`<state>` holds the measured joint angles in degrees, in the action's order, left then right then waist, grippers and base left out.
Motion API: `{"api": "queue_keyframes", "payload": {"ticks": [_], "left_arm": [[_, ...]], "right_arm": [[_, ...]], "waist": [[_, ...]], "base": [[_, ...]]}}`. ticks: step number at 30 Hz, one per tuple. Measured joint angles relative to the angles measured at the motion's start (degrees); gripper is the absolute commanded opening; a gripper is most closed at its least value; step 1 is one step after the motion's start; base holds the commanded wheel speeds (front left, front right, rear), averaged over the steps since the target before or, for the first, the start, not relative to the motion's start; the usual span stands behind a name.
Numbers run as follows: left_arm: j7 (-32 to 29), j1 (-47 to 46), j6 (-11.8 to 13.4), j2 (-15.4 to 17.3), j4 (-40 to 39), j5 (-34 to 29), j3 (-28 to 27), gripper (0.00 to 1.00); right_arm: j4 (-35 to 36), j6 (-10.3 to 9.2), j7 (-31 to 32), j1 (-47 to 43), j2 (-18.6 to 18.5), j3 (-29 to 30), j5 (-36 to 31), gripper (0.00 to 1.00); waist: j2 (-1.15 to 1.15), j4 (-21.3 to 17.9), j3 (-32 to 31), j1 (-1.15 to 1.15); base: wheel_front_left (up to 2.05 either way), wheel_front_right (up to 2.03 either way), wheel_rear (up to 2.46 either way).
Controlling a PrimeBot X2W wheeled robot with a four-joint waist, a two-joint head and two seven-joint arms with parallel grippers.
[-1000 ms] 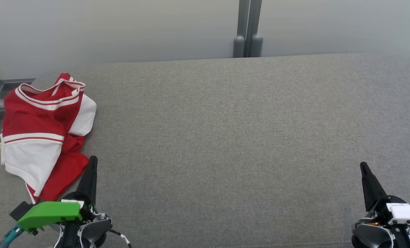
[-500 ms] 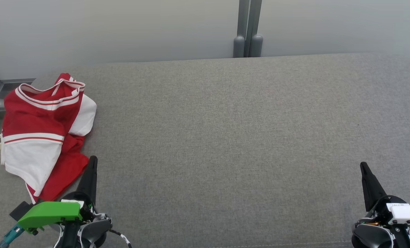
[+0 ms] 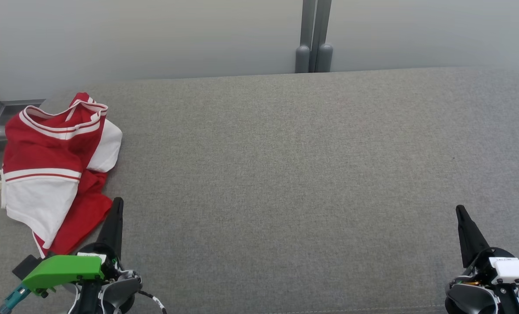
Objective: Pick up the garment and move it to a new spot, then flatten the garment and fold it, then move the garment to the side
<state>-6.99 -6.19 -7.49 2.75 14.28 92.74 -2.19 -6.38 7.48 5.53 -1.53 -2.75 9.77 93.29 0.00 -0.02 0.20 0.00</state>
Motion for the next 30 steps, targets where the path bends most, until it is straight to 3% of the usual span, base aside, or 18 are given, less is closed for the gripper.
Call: {"api": "queue_keyframes", "payload": {"ticks": [19,20,30], "left_arm": [[0.0,0.0,0.0,0.0,0.0,0.0,0.0,0.0],[0.0,0.1,0.0,0.0,0.2,0.0,0.1,1.0],[1.3,2.9,0.0,-0.4,2.9,-0.2,0.9,1.0]], "right_arm": [[0.0,0.0,0.0,0.0,0.0,0.0,0.0,0.0],[-0.2,0.0,0.0,0.0,0.1,0.0,0.0,1.0],[-3.1,-0.02,-1.2,-1.2,1.0,-1.6,-0.6,1.0]], "waist": [[0.0,0.0,0.0,0.0],[0.0,0.0,0.0,0.0],[0.0,0.0,0.0,0.0]], "base": [[0.0,0.0,0.0],[0.0,0.0,0.0],[0.0,0.0,0.0]]}}
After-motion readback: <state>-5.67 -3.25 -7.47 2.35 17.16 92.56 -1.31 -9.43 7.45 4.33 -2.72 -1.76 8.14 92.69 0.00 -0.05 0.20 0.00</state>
